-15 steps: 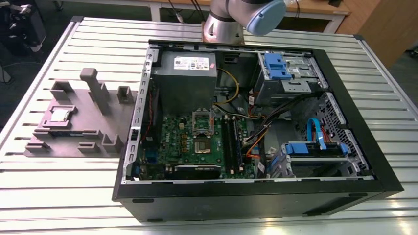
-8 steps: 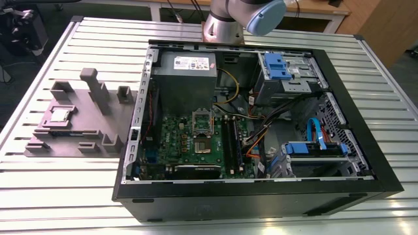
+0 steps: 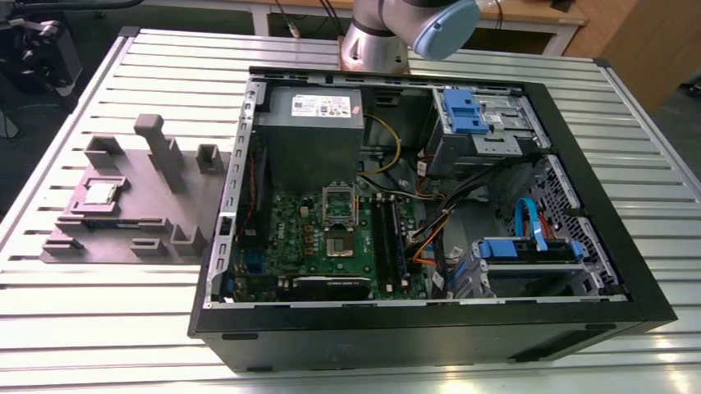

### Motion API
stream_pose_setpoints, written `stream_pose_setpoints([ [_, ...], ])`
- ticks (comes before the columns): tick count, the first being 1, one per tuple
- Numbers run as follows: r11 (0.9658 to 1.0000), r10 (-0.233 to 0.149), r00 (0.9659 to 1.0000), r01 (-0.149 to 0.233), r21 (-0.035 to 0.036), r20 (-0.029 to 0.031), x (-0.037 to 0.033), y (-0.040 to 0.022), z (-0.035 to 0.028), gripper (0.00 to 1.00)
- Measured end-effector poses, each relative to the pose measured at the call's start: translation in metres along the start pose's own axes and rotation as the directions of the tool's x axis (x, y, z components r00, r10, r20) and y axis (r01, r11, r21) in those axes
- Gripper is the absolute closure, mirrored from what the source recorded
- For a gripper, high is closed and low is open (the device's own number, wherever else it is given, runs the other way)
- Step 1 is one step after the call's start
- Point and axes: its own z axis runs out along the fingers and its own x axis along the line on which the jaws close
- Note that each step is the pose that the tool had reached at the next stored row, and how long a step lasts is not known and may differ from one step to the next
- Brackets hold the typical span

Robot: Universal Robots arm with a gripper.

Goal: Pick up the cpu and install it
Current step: 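Pick up the cpu and move it towards the insertion slot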

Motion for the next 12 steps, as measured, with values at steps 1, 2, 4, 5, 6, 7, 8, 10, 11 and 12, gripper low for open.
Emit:
stream_pose_setpoints([
  [1,1.0000,0.000,1.0000,0.000,0.0000,0.0000,0.0000,-0.0001,0.0003,0.35],
  [2,1.0000,0.000,1.0000,0.000,-0.0001,0.0001,-0.0001,-0.0002,0.0007,0.35],
  [4,1.0000,0.000,1.0000,0.000,0.0001,-0.0001,-0.0001,-0.0004,0.0013,0.35],
  [5,1.0000,0.000,1.0000,0.000,0.0001,-0.0001,-0.0001,-0.0005,0.0016,0.35],
  [6,1.0000,0.000,1.0000,0.000,0.0000,-0.0001,-0.0001,-0.0005,0.0019,0.35],
  [7,1.0000,0.000,1.0000,0.000,0.0000,0.0000,-0.0001,-0.0006,0.0022,0.35],
  [8,1.0000,0.000,1.0000,0.000,0.0000,-0.0001,-0.0001,-0.0006,0.0024,0.35],
  [10,1.0000,0.000,1.0000,0.000,0.0000,-0.0001,-0.0001,-0.0007,0.0030,0.35],
  [11,1.0000,0.000,1.0000,0.000,0.0000,-0.0001,-0.0001,-0.0008,0.0032,0.35],
  [12,1.0000,0.000,1.0000,0.000,0.0000,0.0000,-0.0001,-0.0008,0.0036,0.35],
])
